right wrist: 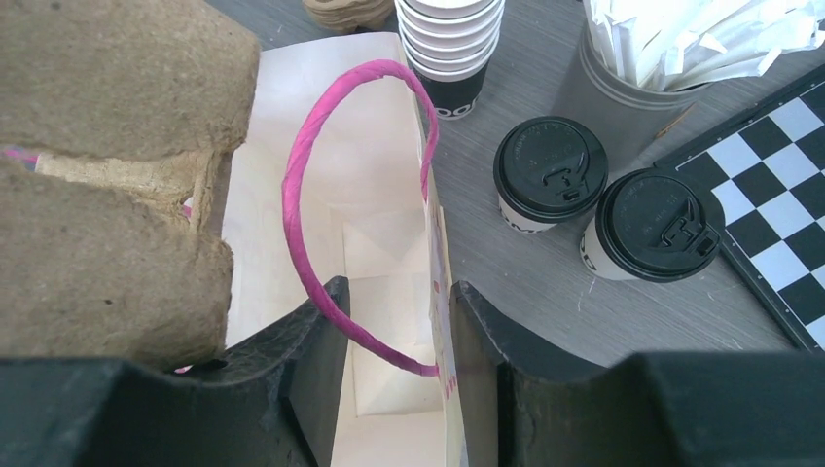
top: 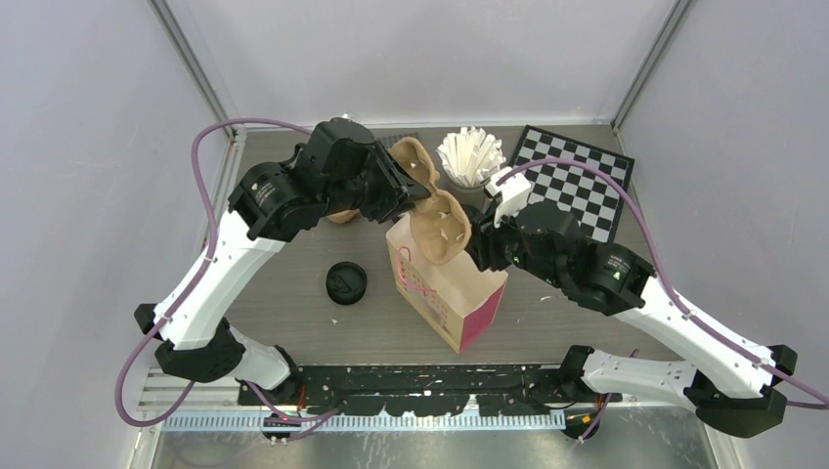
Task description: Pack the takeout coffee
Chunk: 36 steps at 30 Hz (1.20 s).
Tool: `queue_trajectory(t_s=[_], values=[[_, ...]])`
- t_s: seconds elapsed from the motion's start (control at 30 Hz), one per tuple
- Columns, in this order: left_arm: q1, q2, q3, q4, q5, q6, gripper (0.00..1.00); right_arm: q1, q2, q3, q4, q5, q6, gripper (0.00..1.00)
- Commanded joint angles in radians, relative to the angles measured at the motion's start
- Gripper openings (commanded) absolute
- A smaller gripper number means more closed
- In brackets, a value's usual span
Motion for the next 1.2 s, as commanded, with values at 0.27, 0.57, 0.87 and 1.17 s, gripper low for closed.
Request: queue_trajectory(t_s=[0.27,0.57,0.87,1.17], values=[[-0.009,-0.017,0.029,-0.029,-0.003,0.010,0.19,0.002,-0.072,-0.060,0.110,-0.003,0.003,0.60],[-0.009,-0.030,0.016,-0.046,-0.002,0.005,0.18,0.001,-0.077,-0.061,0.115,0.010,-0.025,0.57],[-0.011,-0.025,-0.034,-0.012,0.031,-0.004,0.18,0.002,-0.040,-0.035,0.143,0.047,-0.041,0.32],[-0.011,-0.015,-0.084,0.057,0.070,-0.038,0.19,0.000,-0.044,-0.053,0.156,0.034,0.146,0.02]])
